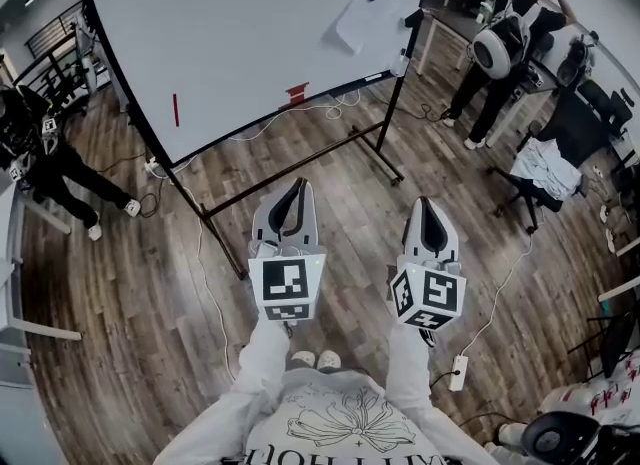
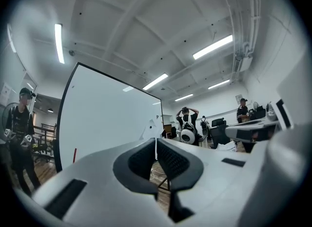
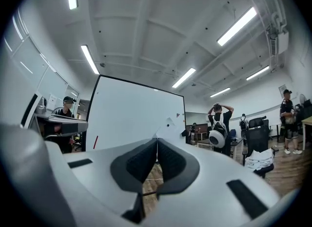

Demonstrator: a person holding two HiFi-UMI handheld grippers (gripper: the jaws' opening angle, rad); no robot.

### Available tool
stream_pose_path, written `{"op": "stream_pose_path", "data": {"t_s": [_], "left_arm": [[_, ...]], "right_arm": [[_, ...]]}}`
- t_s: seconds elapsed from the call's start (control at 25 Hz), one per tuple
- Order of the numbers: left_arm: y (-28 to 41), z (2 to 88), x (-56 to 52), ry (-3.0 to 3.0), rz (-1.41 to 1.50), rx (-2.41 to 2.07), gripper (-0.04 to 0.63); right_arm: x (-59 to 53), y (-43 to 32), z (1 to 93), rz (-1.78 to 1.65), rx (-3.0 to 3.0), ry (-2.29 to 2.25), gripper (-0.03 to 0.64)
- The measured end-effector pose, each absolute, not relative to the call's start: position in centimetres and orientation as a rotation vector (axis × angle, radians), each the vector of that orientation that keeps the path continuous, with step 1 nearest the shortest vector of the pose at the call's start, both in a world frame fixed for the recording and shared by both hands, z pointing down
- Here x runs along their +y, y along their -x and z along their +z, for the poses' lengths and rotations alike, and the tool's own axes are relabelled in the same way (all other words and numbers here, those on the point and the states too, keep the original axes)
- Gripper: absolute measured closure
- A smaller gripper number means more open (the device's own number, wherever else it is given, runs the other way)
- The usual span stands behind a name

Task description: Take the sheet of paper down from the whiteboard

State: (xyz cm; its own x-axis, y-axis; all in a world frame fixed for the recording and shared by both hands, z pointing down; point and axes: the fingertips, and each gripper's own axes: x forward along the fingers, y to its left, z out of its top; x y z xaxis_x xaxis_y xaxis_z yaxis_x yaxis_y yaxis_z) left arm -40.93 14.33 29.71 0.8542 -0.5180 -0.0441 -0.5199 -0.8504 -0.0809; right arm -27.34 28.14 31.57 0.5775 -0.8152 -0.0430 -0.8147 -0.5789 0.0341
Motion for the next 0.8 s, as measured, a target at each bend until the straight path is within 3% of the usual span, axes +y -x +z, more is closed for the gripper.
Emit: {"op": "stream_pose_path", "data": {"t_s": [0.8], "left_arm": [[33.3,31.8,11.8,2.973,0.043,0.884,0.581]], "right_arm": [[24.9,19.4,33.8,-0.064,-1.506,-2.727,0.614]]}}
